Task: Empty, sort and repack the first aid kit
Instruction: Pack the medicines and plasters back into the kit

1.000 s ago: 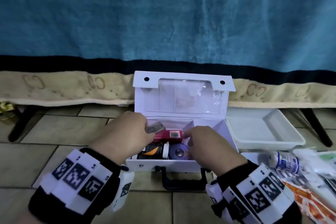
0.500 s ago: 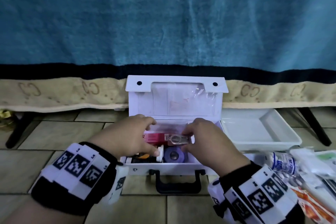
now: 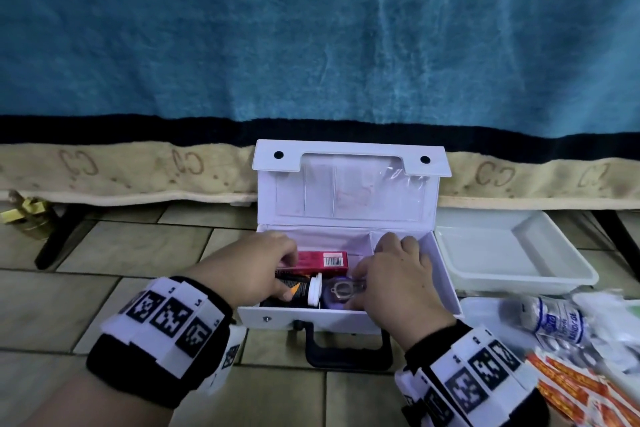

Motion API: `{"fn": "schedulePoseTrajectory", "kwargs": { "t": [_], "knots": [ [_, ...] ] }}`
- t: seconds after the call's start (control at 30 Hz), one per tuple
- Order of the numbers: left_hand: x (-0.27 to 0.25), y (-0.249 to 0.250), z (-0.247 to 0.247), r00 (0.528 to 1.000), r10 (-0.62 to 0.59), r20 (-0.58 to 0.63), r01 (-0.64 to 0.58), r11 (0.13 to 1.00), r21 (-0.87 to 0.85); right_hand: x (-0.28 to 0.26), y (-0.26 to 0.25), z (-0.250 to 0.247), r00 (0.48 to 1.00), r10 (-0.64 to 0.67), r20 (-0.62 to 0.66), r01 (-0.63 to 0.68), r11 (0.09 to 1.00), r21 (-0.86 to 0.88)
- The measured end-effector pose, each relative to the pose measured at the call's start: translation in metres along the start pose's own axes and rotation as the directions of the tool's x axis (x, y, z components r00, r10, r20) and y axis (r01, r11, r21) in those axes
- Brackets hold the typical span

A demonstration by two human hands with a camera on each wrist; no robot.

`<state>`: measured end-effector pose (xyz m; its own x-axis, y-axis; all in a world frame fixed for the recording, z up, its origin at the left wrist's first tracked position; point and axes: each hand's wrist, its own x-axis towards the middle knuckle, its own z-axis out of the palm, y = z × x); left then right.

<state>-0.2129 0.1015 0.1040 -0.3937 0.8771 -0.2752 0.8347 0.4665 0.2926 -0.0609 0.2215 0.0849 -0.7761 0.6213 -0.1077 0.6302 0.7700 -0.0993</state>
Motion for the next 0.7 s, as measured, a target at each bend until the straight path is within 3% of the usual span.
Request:
{"fn": "schedulePoseTrajectory", "kwargs": {
  "t": [0.17,0.5,0.7],
  "knots": [
    [0.001,-0.001,-0.0002,1.0,0.004,0.016,-0.004,1.0,-0.003,0.0026,0.0014,-0.0022,0.997,0.013,0.07,-0.019,0.997,0.075],
    [0.0094,-0.0037,0.0024,0.996,0.008,0.089,-0.015,0.998,0.068,0.0033,-0.0002,-0.0032,0.997,0.016,0.072,-0.021,0.997,0.073],
    [0.0067,-0.0038,0.0027,0.997,0.032,0.065,-0.039,0.994,0.099,0.0021,-0.0001,-0.0013,0.999,0.014,-0.049,-0.008,0.991,0.132]
  ]
}}
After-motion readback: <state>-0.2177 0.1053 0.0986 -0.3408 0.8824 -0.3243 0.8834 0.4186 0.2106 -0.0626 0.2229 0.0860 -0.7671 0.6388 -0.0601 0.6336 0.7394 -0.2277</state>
